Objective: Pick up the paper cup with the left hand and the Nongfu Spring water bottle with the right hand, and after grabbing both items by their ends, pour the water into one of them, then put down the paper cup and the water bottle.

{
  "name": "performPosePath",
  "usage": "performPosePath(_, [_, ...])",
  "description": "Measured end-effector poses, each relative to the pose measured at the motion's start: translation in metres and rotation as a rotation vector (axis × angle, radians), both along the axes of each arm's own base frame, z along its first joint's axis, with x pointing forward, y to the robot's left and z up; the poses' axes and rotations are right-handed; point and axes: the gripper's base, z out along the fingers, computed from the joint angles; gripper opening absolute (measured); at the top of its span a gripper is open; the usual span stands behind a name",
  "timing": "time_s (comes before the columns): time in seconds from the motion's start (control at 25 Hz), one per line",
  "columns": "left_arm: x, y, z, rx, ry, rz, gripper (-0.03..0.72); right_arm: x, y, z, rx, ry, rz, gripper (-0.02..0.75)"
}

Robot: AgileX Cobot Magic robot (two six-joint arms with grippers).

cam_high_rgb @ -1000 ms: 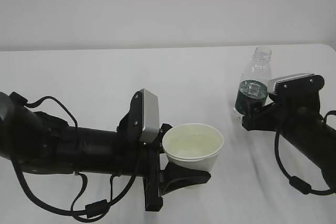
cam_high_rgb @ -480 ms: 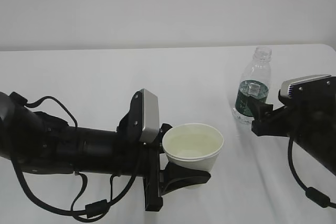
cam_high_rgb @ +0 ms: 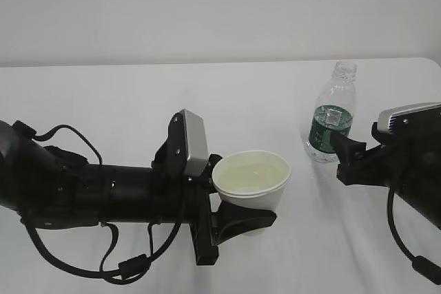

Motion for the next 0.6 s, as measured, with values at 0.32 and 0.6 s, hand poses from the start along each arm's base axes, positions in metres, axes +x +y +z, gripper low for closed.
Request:
performPosePath(0.32, [0.008,0.001,0.002,-0.032,0.02,0.093,0.4,-0.006,-0.001,0.002,-0.001,0.004,0.0,0.577])
performPosePath(0.6, [0.022,0.012,0.004,-0.049,0.018,0.185,0.4,-0.008,-0.002,0.0,-0.002,0.012,0.0,0.577])
